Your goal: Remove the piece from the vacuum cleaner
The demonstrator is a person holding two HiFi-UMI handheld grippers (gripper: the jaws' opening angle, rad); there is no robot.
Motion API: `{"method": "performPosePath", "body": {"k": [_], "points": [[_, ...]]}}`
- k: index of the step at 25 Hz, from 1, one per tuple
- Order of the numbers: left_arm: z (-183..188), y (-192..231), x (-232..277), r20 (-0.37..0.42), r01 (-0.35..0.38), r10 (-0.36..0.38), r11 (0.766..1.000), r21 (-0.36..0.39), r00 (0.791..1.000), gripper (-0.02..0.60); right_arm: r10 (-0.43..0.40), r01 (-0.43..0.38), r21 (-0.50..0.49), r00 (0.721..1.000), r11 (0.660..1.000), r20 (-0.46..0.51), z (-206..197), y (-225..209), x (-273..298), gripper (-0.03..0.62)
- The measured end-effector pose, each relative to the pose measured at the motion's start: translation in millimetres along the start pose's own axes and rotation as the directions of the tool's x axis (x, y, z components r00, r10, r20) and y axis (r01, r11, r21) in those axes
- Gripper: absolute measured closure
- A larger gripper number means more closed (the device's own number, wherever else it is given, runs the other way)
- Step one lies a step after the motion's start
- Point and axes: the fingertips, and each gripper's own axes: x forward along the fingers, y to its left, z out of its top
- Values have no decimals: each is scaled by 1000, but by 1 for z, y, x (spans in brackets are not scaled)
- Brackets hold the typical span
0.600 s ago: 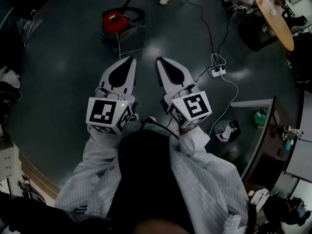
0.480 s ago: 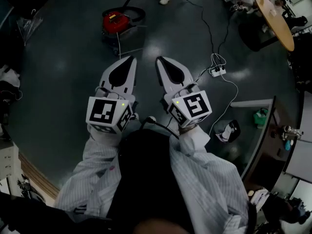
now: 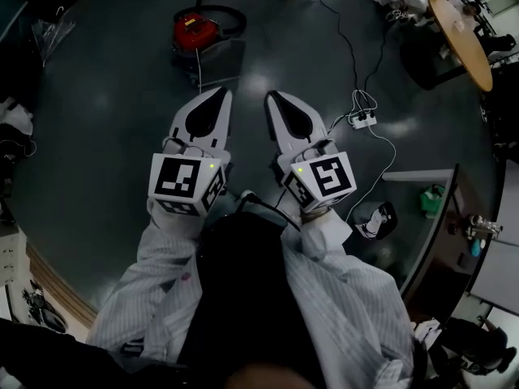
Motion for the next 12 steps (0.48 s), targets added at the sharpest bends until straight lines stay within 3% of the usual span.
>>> {"method": "performPosePath", "body": {"k": [7,12], "points": [[-22,15,18,-39,-65,65,998,-9,997,578,26,-23,48,998,999,-50,-25,-20,9,592],[-33,50,64,-73,-93,91,995,-23,993,578,66,-63,47,995,997,-71,-36,-48,54,592]]}}
